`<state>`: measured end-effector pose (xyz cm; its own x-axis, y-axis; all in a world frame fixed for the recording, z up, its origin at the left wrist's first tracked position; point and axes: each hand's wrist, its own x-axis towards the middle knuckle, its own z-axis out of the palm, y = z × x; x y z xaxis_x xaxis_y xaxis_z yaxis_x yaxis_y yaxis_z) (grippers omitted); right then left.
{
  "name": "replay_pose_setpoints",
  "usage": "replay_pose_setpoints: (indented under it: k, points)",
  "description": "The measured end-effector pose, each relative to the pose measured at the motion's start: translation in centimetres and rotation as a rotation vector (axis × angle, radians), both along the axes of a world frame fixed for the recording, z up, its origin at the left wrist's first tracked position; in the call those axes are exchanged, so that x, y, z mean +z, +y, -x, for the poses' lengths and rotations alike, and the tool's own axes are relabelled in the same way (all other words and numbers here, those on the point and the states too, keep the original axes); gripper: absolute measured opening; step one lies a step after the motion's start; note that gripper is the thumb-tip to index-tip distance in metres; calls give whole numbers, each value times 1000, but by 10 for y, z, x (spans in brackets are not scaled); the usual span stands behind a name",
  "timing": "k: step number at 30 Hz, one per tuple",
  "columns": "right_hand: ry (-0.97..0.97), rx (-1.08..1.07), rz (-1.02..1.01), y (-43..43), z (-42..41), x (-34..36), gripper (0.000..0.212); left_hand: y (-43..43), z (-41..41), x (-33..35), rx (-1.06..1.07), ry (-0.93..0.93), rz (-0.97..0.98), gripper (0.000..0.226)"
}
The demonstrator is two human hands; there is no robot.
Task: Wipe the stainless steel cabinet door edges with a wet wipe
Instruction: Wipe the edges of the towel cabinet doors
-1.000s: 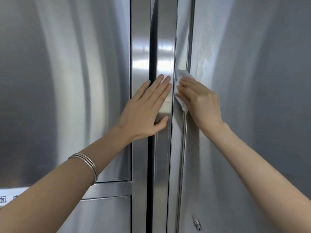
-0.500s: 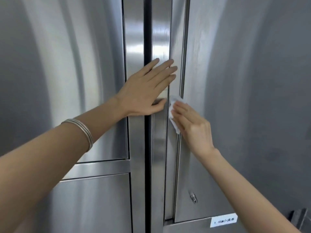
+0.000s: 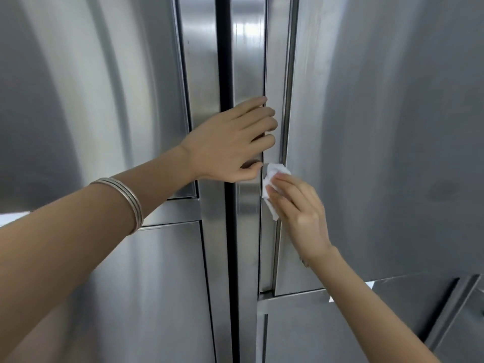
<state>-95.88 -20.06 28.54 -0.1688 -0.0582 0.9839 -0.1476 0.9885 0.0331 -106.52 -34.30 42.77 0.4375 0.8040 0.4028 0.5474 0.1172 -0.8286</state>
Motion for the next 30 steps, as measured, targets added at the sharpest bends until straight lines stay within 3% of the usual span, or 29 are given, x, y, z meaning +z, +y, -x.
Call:
replay_pose_setpoints:
  k: [7,13,18,22,27,30]
  points:
    - [-137,96,249,-13,-5,-58,19,1,3,1,8,4,-6,32]
    - [-109,56,250,-10,-1,-25,9,-1,4,1,19,65,0,29]
    - [-130,24,247,-18,-6,-68,9,-1,4,-4,6,70,-25,25]
    - [-235,48,340,-22,-14,-88,9,-2,-9,-49,62,14,75,28]
    - [-115,2,171,-16,-4,-74,8,-3,-13,-116,184,-41,175,42]
    - [-200,46,319,-18,-9,-121,9,0,-10,-124,131,-43,139,39]
